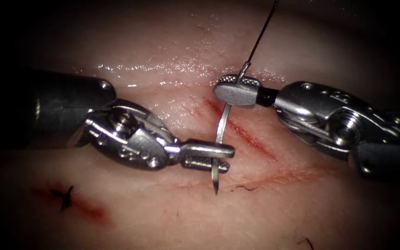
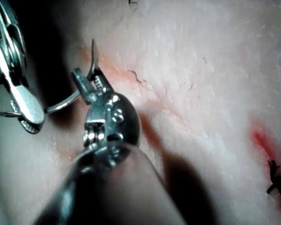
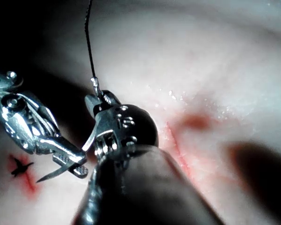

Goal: Wound Closure

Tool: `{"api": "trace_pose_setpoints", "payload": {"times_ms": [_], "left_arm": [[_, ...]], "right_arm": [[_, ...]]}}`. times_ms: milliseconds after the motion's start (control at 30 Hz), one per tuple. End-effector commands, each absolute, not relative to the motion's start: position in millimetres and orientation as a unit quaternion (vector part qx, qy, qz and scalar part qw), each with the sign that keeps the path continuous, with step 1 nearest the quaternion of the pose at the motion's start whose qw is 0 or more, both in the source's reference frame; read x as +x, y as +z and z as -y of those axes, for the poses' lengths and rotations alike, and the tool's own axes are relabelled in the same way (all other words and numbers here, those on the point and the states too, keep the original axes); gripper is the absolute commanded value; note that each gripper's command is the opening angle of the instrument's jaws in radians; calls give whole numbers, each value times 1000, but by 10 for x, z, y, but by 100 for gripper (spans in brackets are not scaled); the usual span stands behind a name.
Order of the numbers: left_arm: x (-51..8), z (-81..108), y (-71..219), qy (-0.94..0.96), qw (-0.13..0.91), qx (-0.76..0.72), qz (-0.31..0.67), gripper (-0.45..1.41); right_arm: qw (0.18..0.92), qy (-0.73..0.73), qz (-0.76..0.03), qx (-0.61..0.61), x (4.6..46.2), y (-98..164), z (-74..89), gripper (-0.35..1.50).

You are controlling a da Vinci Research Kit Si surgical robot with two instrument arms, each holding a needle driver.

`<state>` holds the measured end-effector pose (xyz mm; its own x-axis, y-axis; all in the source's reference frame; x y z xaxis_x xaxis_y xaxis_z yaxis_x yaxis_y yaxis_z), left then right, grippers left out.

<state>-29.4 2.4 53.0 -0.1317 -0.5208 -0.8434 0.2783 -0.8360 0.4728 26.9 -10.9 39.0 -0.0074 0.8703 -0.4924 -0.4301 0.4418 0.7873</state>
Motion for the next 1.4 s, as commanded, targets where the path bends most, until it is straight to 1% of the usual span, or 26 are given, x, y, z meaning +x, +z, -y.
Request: {"api": "trace_pose_setpoints", "payload": {"times_ms": [33, 200, 267, 300, 333, 367, 433, 600, 667, 700, 867, 1100, 1200, 1267, 1400], "left_arm": [[-300, -23, 535, -745, 267, 603, 101, -45], [-296, -26, 535, -743, 267, 606, 99, -45], [-295, -29, 535, -743, 271, 603, 103, -45], [-295, -30, 535, -744, 269, 603, 104, -45], [-294, -31, 535, -744, 271, 602, 107, -45], [-293, -33, 535, -742, 273, 601, 116, -45], [-292, -34, 534, -739, 272, 604, 124, -45], [-287, -37, 531, -734, 272, 606, 143, -45], [-286, -40, 530, -736, 276, 598, 159, -45], [-286, -40, 530, -736, 279, 595, 163, -45], [-289, -36, 525, -720, 303, 596, 188, -45], [-290, -34, 521, -709, 317, 598, 199, -45], [-290, -34, 520, -708, 319, 598, 201, -45], [-290, -34, 520, -708, 318, 597, 201, -45], [-291, -34, 519, -709, 318, 597, 201, -45]], "right_arm": [[671, 482, -521, 213, 278, 393, 109, -35], [667, 465, -532, 236, 278, 393, 109, -35], [662, 453, -546, 242, 278, 392, 110, 21], [659, 452, -551, 242, 278, 392, 110, 71], [657, 452, -553, 242, 278, 392, 110, 91], [656, 452, -554, 241, 278, 392, 110, 116], [652, 449, -561, 244, 278, 392, 110, 125], [645, 440, -573, 249, 277, 393, 111, 128], [633, 450, -572, 263, 276, 394, 113, 106], [628, 457, -570, 269, 276, 394, 114, 99], [606, 485, -559, 292, 277, 397, 115, 103], [595, 499, -552, 304, 277, 398, 115, 86], [596, 500, -547, 309, 280, 400, 118, 71], [597, 501, -544, 311, 281, 401, 119, 49], [596, 503, -543, 312, 283, 402, 120, 36]]}}
